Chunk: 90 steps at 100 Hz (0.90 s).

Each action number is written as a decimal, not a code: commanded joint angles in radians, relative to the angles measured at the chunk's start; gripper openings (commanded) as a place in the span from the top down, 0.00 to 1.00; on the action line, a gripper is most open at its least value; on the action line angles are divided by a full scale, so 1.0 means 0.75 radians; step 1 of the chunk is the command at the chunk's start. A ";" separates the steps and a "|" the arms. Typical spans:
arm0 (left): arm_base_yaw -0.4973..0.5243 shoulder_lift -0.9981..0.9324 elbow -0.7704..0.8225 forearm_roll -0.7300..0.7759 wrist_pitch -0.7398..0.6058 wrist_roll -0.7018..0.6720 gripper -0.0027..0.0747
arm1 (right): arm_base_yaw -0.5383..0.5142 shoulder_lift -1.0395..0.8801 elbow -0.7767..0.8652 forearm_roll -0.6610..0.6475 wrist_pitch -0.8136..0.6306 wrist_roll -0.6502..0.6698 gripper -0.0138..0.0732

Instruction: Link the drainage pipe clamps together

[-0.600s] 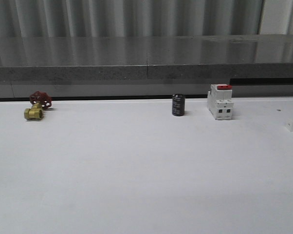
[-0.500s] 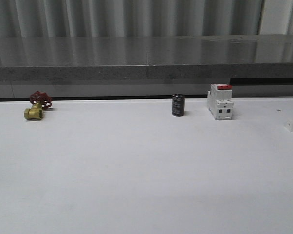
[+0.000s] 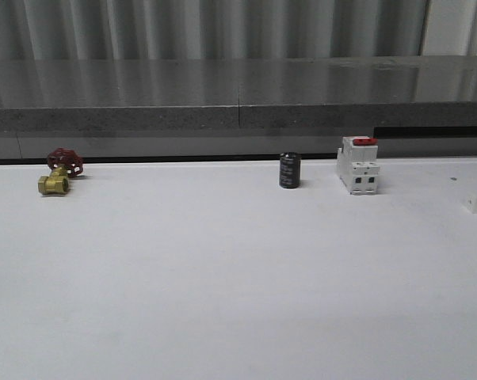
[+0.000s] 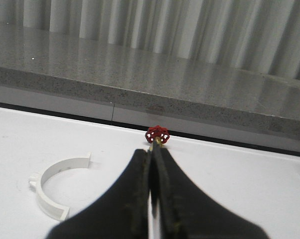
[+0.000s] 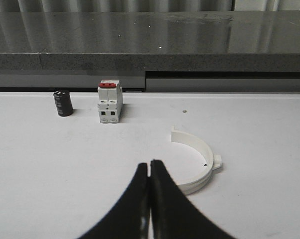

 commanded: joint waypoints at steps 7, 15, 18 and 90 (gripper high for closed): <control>0.000 0.100 -0.194 -0.040 0.014 0.001 0.99 | -0.011 -0.021 -0.026 0.005 -0.113 -0.008 0.92; 0.000 0.206 -0.320 -0.031 0.158 0.001 0.99 | -0.011 -0.021 -0.026 0.005 -0.113 -0.008 0.92; 0.000 0.250 -0.371 -0.020 0.228 0.001 0.99 | -0.011 -0.021 -0.026 0.005 -0.113 -0.008 0.92; 0.000 1.160 -0.969 0.063 0.817 0.005 0.98 | -0.011 -0.021 -0.026 0.005 -0.113 -0.008 0.92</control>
